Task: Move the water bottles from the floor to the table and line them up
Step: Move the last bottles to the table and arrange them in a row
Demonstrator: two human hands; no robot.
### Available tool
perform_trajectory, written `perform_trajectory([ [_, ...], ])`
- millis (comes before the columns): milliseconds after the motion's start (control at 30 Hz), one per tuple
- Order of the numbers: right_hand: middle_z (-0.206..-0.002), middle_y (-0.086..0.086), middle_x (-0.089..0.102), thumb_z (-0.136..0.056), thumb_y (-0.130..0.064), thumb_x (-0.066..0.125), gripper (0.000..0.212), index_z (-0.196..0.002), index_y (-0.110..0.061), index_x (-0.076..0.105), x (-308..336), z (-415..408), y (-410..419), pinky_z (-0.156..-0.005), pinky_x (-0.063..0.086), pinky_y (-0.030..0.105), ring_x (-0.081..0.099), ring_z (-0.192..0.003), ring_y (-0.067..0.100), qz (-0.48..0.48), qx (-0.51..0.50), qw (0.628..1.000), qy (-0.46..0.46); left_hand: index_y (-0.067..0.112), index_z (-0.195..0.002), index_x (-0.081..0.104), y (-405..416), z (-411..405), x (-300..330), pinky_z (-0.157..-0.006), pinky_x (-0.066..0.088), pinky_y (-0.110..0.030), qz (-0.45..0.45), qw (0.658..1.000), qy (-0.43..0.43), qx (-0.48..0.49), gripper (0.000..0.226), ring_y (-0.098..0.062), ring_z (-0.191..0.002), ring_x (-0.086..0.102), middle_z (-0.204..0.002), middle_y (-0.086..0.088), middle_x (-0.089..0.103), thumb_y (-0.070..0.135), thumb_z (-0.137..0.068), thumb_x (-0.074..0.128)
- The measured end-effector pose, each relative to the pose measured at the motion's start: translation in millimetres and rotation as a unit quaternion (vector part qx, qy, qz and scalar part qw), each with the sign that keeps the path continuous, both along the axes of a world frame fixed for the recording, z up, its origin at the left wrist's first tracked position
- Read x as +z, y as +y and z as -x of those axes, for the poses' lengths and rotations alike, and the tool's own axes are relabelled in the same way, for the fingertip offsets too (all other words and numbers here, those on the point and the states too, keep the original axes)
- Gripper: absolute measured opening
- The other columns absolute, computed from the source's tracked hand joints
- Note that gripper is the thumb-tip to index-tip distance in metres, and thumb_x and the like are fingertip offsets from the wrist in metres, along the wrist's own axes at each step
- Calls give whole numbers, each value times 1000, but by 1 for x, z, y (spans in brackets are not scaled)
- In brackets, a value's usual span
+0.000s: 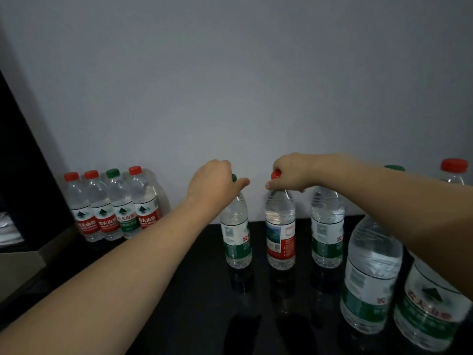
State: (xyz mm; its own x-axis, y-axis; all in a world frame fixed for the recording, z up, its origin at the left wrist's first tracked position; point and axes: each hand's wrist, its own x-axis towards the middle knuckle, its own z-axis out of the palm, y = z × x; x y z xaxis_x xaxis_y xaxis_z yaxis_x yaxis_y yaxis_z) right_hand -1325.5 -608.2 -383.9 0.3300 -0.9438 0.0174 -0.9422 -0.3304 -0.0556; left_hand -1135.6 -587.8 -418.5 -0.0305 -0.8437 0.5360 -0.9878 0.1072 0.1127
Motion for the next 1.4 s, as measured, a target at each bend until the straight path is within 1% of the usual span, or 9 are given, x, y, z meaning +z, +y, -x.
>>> perform_trajectory([
  [67,-83,17,71,-89,-51,58,50,-98,-2,63,0,1,-3,-53,48,27,64,-57,24,-17,-1,1000,-12,14,-69,45,-2,0,5,-49,29,-29,-14,999,-19,34,53,-20,-58,46,-67,-1,48,61,-85,62],
  [167,-79,16,71,-89,-49,60,47,-95,-2,62,-1,0,-5,-54,49,27,61,-53,22,-7,14,1000,-24,17,-64,41,-6,1,8,-48,29,-27,-46,998,-23,34,50,-22,-60,49,-63,-1,45,55,-88,63],
  [333,-36,-1,56,-87,-60,57,58,-61,-8,57,2,-6,-1,-54,47,27,57,-42,17,35,-8,999,38,11,-84,58,-9,-7,16,-55,35,-29,-111,993,-39,-11,37,-23,-72,54,-82,-5,59,47,-92,60],
  [500,-67,-2,41,-85,-70,46,55,-64,-20,39,0,-11,2,-67,39,31,49,-75,23,147,-54,980,123,16,-115,66,-8,-21,18,-74,41,-30,-152,986,-41,-58,26,-22,-93,56,-115,-8,65,32,-96,57],
  [567,-68,-2,43,-87,-69,44,54,-65,-19,40,0,-10,2,-65,39,31,49,-72,21,130,-51,984,107,17,-124,63,-7,-23,18,-80,43,-30,-156,985,-37,-68,30,-24,-103,57,-124,-8,63,28,-97,55],
  [667,-66,5,59,-88,-56,53,46,-80,-10,60,3,-6,0,-56,44,27,55,-56,20,26,-18,999,42,17,-129,61,-7,-25,17,-84,42,-29,-148,986,-27,-77,35,-26,-113,57,-128,-8,62,27,-97,56],
  [767,-57,11,62,-86,-43,60,45,-92,1,67,5,-4,-2,-46,43,23,55,-45,22,-14,3,1000,2,15,-120,64,-4,-29,13,-80,44,-30,-134,988,-12,-82,30,-26,-102,59,-118,-9,65,31,-95,60],
  [967,-34,0,54,-89,-45,62,48,-65,-4,57,4,-22,-2,-51,50,27,56,-32,14,-3,11,999,-40,9,-100,62,0,-50,13,-63,44,-31,-121,992,-17,-35,25,-23,-80,59,-97,-10,63,33,-96,57],
  [1400,-60,16,65,-88,-29,65,33,-72,-2,55,5,-151,-62,-37,46,24,58,-35,25,5,34,983,-180,10,-108,61,-40,-148,29,-79,51,-39,-130,989,-68,35,25,-26,-93,59,-107,-11,63,33,-99,52],
])
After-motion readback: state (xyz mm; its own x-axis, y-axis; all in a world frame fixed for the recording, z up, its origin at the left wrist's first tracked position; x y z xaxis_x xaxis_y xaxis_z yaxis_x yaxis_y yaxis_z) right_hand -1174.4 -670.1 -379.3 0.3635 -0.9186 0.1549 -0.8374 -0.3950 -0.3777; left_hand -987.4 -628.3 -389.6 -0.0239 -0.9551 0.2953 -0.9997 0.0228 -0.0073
